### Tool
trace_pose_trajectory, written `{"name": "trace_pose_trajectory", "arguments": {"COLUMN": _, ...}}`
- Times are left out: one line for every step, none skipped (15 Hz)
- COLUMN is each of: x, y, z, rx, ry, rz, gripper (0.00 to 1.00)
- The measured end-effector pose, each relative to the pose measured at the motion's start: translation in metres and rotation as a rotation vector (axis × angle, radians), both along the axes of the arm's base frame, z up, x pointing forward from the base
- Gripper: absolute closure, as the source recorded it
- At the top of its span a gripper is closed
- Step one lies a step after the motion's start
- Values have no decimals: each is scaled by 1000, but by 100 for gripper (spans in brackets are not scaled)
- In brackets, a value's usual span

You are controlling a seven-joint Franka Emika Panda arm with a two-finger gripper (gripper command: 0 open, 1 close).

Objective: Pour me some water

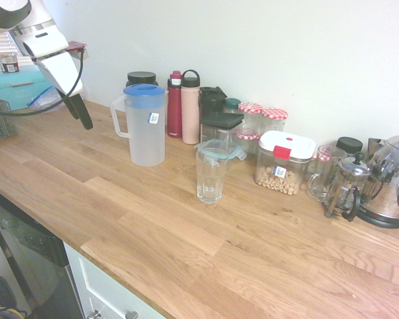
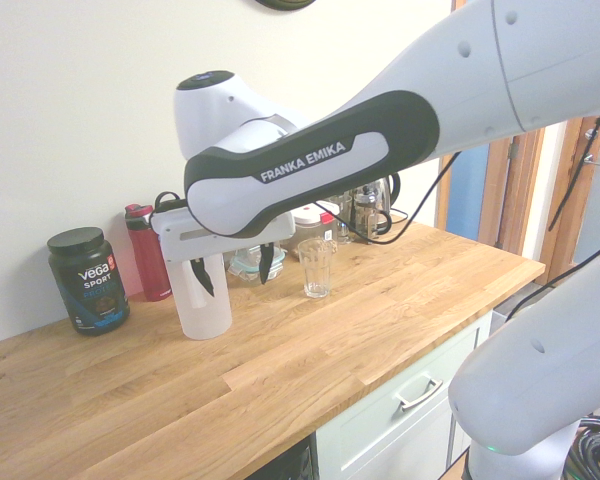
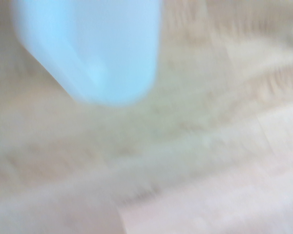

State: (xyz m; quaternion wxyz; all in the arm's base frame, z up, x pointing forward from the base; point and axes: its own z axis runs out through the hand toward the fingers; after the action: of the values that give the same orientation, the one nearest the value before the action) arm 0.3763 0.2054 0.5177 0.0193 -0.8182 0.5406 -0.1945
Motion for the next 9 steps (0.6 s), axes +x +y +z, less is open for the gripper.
{"name": "trace_pose_trajectory", "arguments": {"x": 15, "y": 8, "z": 2, "rx": -21, "ry": -35, "rz": -14, "gripper": 0}}
{"name": "trace_pose_trajectory", "arguments": {"x": 34, "y": 16, "z": 1, "rx": -39, "ry": -59, "rz": -31, "gripper": 0}}
{"name": "trace_pose_trajectory", "arguments": {"x": 50, "y": 22, "z": -1, "rx": -51, "ry": -71, "rz": -47, "gripper": 0}}
{"name": "trace_pose_trajectory", "arguments": {"x": 65, "y": 28, "z": -5, "rx": -62, "ry": -84, "rz": -61, "gripper": 0}}
{"name": "trace_pose_trajectory", "arguments": {"x": 79, "y": 33, "z": -8, "rx": -71, "ry": -99, "rz": -73, "gripper": 0}}
{"name": "trace_pose_trajectory", "arguments": {"x": 91, "y": 38, "z": -11, "rx": -76, "ry": -110, "rz": -78, "gripper": 0}}
{"name": "trace_pose_trajectory", "arguments": {"x": 102, "y": 42, "z": -13, "rx": -76, "ry": -116, "rz": -80, "gripper": 100}}
{"name": "trace_pose_trajectory", "arguments": {"x": 110, "y": 44, "z": -17, "rx": -73, "ry": -118, "rz": -83, "gripper": 100}}
{"name": "trace_pose_trajectory", "arguments": {"x": 117, "y": 46, "z": -21, "rx": -68, "ry": -113, "rz": -89, "gripper": 100}}
